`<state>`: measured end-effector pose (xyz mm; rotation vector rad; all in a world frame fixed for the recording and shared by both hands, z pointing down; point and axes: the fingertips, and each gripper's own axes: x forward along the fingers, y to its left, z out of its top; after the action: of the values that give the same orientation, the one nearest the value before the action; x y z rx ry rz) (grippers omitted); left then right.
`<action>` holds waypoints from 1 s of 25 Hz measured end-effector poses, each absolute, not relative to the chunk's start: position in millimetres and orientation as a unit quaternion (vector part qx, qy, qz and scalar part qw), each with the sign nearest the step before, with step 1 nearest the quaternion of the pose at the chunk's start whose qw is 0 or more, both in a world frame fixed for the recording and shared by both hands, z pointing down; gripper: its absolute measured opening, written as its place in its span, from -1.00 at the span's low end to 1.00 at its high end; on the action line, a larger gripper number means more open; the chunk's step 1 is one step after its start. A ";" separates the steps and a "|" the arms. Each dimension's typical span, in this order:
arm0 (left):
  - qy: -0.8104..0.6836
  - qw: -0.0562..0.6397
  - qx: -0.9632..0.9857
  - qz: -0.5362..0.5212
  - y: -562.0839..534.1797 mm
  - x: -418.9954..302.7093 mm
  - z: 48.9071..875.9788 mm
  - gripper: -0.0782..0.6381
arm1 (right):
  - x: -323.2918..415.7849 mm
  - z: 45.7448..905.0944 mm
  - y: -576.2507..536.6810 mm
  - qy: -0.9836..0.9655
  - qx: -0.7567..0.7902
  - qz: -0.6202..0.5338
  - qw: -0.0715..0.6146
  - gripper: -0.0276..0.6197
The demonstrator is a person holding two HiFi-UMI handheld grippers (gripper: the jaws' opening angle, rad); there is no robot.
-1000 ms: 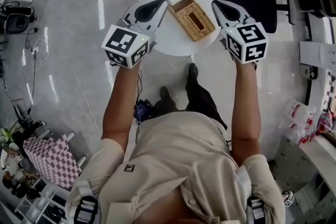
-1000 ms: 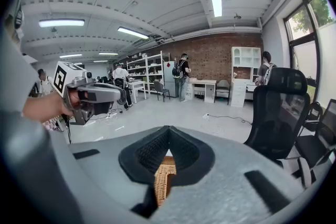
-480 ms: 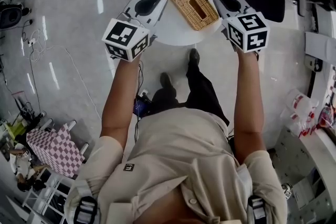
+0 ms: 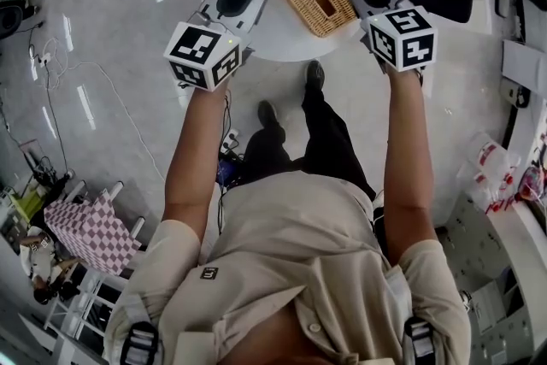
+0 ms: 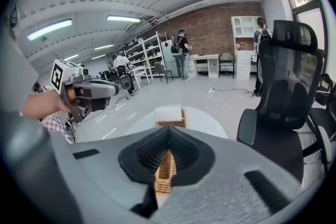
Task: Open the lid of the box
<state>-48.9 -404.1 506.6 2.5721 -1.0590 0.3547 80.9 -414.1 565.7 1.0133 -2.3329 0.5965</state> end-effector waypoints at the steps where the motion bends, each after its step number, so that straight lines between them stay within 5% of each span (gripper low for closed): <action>1: -0.372 0.171 0.903 0.126 -404.2 -47.5 511.7 -0.75 | 82.3 571.8 -414.1 -0.861 0.373 0.224 0.263 -0.93; 25: -0.365 0.239 0.888 0.147 -401.1 -35.0 608.6 -0.75 | 93.7 688.6 -406.9 -0.836 0.330 0.310 0.311 -0.47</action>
<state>-35.0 -401.1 608.6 2.4317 -0.9985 0.4035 93.7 -406.9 688.6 0.8719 -2.2066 0.8191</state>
